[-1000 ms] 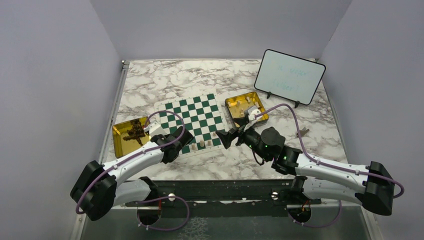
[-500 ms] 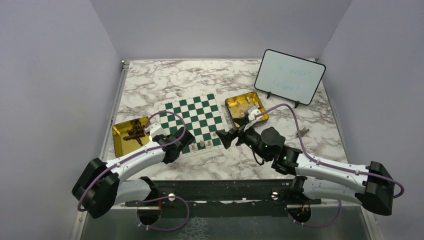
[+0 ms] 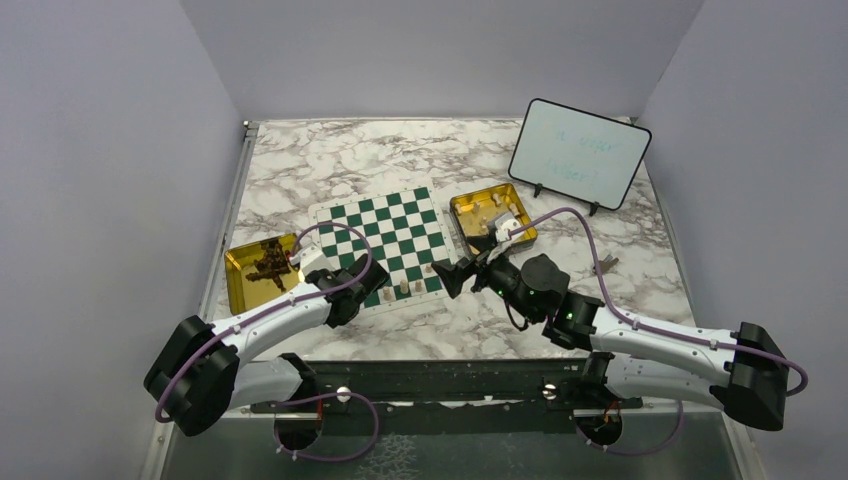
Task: Set up the chess pieces on the board
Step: Place the chess piece on the chessboard, then pick up the chess piece from the storage box.
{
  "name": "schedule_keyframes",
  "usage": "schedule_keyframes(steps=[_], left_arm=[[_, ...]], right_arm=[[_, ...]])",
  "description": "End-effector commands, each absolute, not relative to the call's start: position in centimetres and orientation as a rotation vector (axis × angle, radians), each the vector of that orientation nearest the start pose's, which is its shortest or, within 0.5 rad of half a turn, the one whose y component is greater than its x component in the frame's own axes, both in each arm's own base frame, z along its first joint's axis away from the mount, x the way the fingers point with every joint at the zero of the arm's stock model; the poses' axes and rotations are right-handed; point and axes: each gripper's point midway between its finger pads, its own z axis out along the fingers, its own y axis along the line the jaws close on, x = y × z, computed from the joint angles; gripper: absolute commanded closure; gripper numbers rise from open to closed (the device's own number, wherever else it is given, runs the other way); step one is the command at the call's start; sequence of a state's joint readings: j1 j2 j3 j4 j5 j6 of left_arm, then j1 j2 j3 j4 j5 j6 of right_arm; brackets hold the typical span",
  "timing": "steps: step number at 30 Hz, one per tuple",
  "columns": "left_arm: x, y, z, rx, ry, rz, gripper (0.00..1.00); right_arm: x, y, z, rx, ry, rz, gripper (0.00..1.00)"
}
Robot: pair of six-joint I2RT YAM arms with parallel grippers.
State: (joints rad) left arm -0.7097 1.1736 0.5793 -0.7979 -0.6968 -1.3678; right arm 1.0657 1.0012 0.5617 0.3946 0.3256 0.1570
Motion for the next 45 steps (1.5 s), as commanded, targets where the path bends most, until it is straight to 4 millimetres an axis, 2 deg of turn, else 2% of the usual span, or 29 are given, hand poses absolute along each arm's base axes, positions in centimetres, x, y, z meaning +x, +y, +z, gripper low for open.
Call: schedule_keyframes(steps=[1, 7, 11, 18, 23, 25, 26, 28, 29, 33, 37, 41, 45], left_arm=[[19.9, -6.5, 4.1, -0.861, 2.272, 0.236, 0.73], [20.0, -6.8, 4.3, -0.862, 2.279, 0.223, 0.70], [20.4, -7.3, 5.1, -0.860, 2.273, 0.194, 0.68], [21.7, -8.1, 8.4, -0.842, 2.234, 0.130, 0.61], [23.3, -8.3, 11.8, -0.804, 2.145, 0.067, 0.56], [24.8, -9.0, 13.6, -0.696, 2.106, 0.032, 0.53], [25.5, -9.5, 14.3, -0.631, 2.094, 0.013, 0.44], [26.6, -10.5, 15.4, -0.511, 2.087, -0.010, 0.05], [27.0, -11.3, 15.9, -0.448, 2.098, -0.025, 0.02], [28.2, -13.3, 16.9, -0.267, 2.125, -0.054, 0.01], [29.6, -15.0, 16.9, -0.174, 2.190, -0.200, 0.01], [31.1, -15.0, 16.1, -0.125, 2.267, -0.415, 0.01], [31.4, -15.3, 16.2, 0.034, 2.275, -0.578, 0.02]], right_arm=[[22.2, 29.1, 22.8, -0.483, 1.594, 0.650, 0.00], [22.1, 29.2, 22.5, -0.486, 1.599, 0.651, 0.00], [22.0, 29.3, 22.3, -0.488, 1.612, 0.660, 0.00], [21.3, 30.3, 20.9, -0.474, 1.684, 0.737, 0.00], [21.7, 29.6, 19.9, -0.395, 1.745, 0.719, 0.00], [22.4, 28.9, 19.5, -0.347, 1.777, 0.656, 0.00], [22.8, 28.4, 19.3, -0.324, 1.793, 0.614, 0.00], [23.7, 27.4, 19.0, -0.285, 1.815, 0.522, 0.00], [24.2, 27.0, 18.7, -0.276, 1.826, 0.472, 0.00], [25.6, 26.0, 18.9, -0.249, 1.849, 0.345, 0.00], [27.0, 26.0, 19.3, -0.255, 1.863, 0.327, 0.00], [29.4, 25.0, 18.8, -0.243, 1.898, 0.273, 0.00], [32.5, 23.1, 17.4, -0.214, 1.966, 0.226, 0.01]])
